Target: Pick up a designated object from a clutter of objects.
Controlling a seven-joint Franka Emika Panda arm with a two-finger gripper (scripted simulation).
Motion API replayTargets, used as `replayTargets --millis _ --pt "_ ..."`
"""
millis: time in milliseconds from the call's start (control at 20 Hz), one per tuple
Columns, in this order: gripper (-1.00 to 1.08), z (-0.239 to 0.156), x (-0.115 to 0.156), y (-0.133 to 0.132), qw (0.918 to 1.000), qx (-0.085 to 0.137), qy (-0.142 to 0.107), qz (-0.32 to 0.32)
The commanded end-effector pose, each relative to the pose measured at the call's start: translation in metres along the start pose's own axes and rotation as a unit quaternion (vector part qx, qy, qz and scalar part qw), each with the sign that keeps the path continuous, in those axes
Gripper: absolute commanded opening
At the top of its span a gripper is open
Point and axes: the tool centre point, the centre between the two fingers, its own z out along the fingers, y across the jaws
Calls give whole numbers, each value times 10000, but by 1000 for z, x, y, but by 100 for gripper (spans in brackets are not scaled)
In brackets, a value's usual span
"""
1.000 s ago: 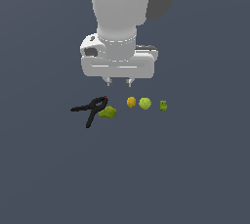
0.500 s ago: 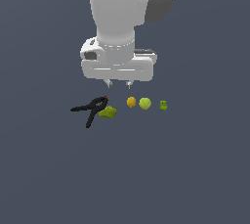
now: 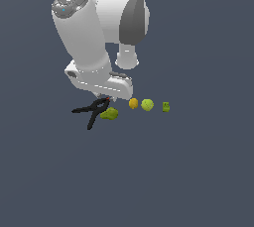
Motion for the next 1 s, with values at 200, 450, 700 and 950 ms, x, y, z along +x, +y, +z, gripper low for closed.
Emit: replayTargets --millis 200,450,700,950 --pt "28 63 16 77 9843 334 -399 1686" --pt "28 116 16 145 9463 533 -696 3112" --pt "28 156 8 197 9040 626 -890 4135" --pt "28 181 -2 229 8714 662 -999 4756"
